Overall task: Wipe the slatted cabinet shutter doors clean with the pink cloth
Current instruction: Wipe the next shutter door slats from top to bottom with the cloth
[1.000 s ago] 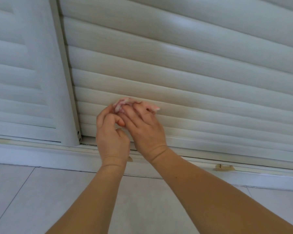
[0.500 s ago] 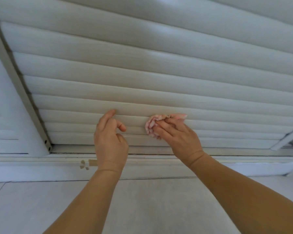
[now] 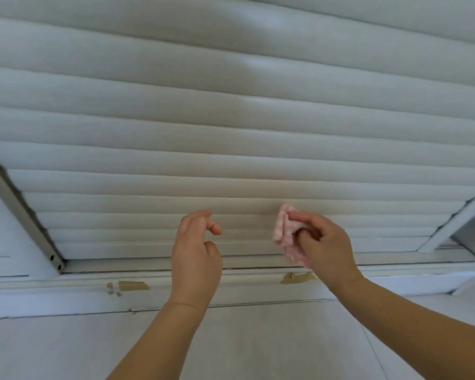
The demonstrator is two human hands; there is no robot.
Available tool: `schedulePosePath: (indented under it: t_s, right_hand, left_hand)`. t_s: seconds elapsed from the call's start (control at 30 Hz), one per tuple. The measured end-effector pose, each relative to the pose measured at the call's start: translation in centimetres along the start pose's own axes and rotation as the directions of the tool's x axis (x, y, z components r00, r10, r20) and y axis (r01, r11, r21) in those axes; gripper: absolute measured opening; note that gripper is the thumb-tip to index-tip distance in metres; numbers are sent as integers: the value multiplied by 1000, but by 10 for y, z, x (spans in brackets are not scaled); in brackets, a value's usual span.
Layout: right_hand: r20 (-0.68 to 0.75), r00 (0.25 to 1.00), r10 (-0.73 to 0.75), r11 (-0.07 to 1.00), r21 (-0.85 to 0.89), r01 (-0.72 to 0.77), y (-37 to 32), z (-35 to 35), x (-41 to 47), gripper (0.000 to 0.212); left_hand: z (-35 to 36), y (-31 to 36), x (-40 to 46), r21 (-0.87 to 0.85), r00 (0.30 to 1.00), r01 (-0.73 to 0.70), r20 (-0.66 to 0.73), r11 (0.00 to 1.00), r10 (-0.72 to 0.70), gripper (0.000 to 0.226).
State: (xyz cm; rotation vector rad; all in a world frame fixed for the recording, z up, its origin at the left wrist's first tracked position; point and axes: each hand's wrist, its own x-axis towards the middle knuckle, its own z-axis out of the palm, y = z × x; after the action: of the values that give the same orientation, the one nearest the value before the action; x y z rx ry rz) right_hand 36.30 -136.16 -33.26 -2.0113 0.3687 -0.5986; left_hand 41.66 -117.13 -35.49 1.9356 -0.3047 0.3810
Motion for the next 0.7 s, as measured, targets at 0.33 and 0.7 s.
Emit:
schedulePosePath:
  t_s: [0.33, 0.7]
  right_hand:
    - [698, 651, 298, 477, 481, -735, -132, 50, 4, 30]
    - [692, 558, 459, 715, 86, -694, -319, 31, 6, 12]
  left_hand:
    - [-75, 83, 31, -500, 559, 803, 442, 325, -701, 20]
    - [-213, 208, 65, -620, 404, 757, 199, 205, -893, 5]
